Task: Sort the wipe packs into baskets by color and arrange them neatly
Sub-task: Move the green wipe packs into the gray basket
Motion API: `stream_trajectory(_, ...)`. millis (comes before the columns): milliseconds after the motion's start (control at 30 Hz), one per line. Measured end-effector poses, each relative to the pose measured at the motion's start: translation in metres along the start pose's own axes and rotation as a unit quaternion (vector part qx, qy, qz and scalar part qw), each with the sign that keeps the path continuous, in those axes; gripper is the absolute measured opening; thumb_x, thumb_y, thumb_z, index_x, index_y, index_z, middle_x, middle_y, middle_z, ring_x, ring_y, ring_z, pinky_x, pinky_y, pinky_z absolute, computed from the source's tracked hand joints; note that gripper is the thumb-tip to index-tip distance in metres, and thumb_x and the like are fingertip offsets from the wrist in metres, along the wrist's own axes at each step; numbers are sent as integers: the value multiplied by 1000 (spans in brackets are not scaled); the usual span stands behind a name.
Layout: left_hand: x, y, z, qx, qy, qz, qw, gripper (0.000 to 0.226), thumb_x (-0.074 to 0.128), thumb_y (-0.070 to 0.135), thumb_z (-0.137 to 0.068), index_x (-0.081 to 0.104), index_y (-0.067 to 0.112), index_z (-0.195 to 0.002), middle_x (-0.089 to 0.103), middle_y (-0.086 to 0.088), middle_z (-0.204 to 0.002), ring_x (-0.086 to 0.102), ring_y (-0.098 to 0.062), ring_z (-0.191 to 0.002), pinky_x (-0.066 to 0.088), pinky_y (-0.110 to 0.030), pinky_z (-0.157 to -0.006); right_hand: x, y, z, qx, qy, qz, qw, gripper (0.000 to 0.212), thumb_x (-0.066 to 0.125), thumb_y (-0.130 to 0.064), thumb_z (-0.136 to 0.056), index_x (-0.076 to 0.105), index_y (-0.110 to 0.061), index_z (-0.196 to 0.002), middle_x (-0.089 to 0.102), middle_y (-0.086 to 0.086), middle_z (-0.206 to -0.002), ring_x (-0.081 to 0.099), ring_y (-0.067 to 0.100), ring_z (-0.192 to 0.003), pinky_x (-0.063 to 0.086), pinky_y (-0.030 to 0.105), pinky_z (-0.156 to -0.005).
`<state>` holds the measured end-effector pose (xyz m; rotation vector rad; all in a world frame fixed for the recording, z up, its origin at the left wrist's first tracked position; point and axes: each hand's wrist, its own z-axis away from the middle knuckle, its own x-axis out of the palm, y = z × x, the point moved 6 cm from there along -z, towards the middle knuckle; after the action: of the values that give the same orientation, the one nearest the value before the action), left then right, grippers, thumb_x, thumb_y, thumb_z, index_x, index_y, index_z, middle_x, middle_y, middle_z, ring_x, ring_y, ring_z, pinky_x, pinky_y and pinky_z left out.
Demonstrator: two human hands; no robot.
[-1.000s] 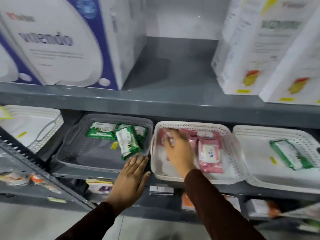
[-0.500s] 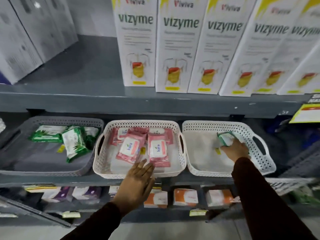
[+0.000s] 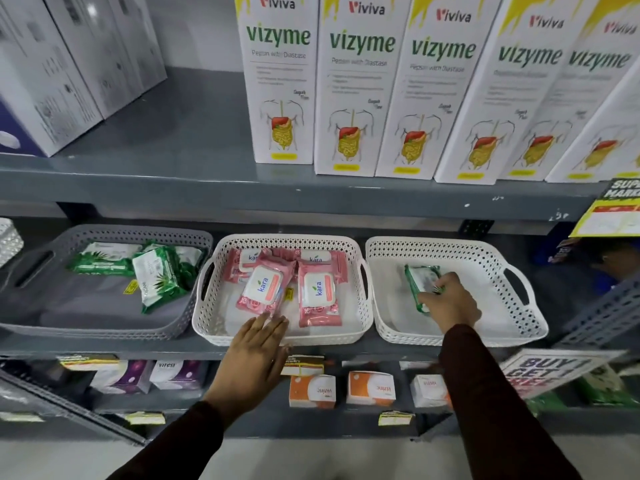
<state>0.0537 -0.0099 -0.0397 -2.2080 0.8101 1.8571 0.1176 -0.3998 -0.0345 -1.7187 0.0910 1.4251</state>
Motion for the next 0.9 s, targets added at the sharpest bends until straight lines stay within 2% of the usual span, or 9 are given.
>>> stream_trajectory(133, -10, -32, 13, -16, -13, -5, 1000, 60, 17, 47, -101, 52, 12, -135, 59, -8, -135, 46, -27, -132, 31, -43, -113, 3, -44, 47, -78, 108, -88, 987, 41, 82, -28, -68, 55, -20, -98, 71, 13, -91, 65, 38, -85, 45, 43, -80)
stream_trajectory(233, -26, -61, 27, -26, -8, -5, 1000, 57, 23, 45, -101, 51, 10, -136, 56, -10, -138, 42, -27, -135, 24, -40, -114, 15, -97, 94, -176, 134, -144, 965, 41, 84, -27, -66, 59, -21, -97, 72, 7, -88, 67, 30, -78, 52, 39, -73)
stream_trajectory(333, -44, -93, 40, -45, 11, -10, 999, 56, 28, 43, -99, 45, 10, -141, 44, -10, -148, 33, -25, -140, 21, -42, -114, 43, -155, 141, -252, 91, -181, 946, 41, 86, -26, -63, 62, -20, -96, 72, 6, -97, 64, 25, -85, 52, 37, -71)
stream_trajectory(433, -62, -137, 54, -92, 16, -23, 995, 58, 29, 42, -98, 39, 9, -145, 39, -11, -151, 31, -28, -142, 20, -43, -115, 83, -214, 190, -324, 19, -206, 923, 36, 85, -21, -61, 64, -18, -90, 68, 3, -90, 60, 21, -79, 49, 32, -68)
stream_trajectory(500, -70, -174, 67, -130, 12, -35, 991, 60, 28, 43, -97, 40, 6, -143, 41, -13, -150, 34, -31, -140, 18, -41, -116, 116, -251, 223, -359, -43, -199, 911, 32, 82, -20, -62, 64, -18, -88, 66, 0, -87, 57, 20, -76, 45, 26, -72)
stream_trajectory(600, -80, -222, 90, -166, 1, -48, 985, 68, 16, 50, -99, 49, 5, -137, 51, -14, -143, 44, -32, -134, 20, -40, -115, 162, -304, 262, -396, -119, -167, 895, 29, 74, -31, -63, 59, -26, -87, 65, 1, -88, 60, 27, -84, 48, 38, -76)
stream_trajectory(667, -91, -248, 106, -177, 5, -44, 983, 72, 12, 52, -99, 59, 5, -128, 60, -13, -133, 54, -30, -124, 25, -40, -113, 190, -342, 285, -422, -153, -133, 884, 29, 71, -36, -62, 56, -26, -85, 63, 3, -87, 60, 30, -84, 49, 41, -76)
stream_trajectory(800, -109, -279, 121, -174, 33, -45, 983, 59, 25, 45, -99, 67, 7, -116, 69, -10, -117, 63, -26, -109, 30, -35, -107, 240, -405, 317, -431, -194, -81, 878, 32, 78, -35, -65, 60, -20, -86, 66, 8, -92, 60, 33, -92, 43, 40, -77)
stream_trajectory(900, -115, -290, 124, -156, 41, -48, 986, 49, 34, 40, -97, 68, 11, -115, 70, -5, -116, 63, -23, -107, 34, -32, -104, 280, -436, 332, -438, -187, -9, 879, 41, 74, -40, -79, 61, -11, -106, 61, 18, -112, 55, 38, -109, 41, 44, -85)
